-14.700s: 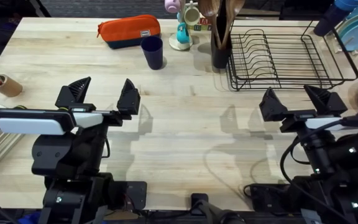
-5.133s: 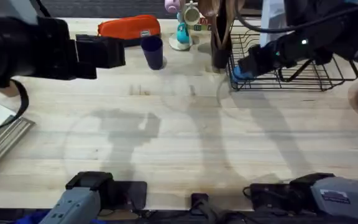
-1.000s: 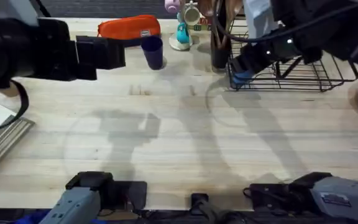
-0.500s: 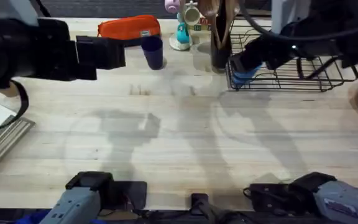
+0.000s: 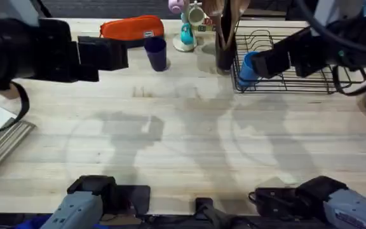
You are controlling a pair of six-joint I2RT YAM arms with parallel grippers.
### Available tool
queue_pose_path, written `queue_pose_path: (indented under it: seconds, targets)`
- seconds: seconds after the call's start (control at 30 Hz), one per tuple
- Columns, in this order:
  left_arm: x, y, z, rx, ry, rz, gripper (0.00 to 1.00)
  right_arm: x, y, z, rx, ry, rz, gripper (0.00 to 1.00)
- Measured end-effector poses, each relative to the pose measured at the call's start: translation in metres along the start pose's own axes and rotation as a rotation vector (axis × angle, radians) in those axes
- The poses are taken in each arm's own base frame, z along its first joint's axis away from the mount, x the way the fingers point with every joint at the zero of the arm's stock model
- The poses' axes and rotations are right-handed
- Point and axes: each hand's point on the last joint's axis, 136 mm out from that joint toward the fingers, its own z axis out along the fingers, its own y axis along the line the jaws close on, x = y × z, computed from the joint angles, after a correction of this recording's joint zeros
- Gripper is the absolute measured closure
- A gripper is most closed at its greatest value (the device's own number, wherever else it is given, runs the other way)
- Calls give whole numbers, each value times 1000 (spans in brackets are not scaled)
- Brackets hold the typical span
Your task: Pick up the cup on the table and put them onto the rack.
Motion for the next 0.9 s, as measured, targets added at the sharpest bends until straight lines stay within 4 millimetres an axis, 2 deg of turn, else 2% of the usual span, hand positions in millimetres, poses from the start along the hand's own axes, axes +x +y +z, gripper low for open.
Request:
queue_pose_path:
  seconds: [0.17, 0.2, 0.43, 0.63, 0.9]
  targets:
    - [-3, 0, 0, -1, -13, 1, 6, 5, 0, -8, -1, 5, 34, 5]
    - [-6, 4, 30, -4, 66, -7, 7, 6, -2, -25, 2, -28, 134, 5]
    - [-21, 10, 75, -6, 104, -11, 6, 13, -3, -36, 1, -23, 154, 5]
    - [-37, 15, 114, -6, 103, -11, 8, 20, -2, -36, -1, 3, 157, 6]
    - [-46, 19, 162, 2, 110, -12, 8, 20, -2, -36, -1, 3, 162, 5]
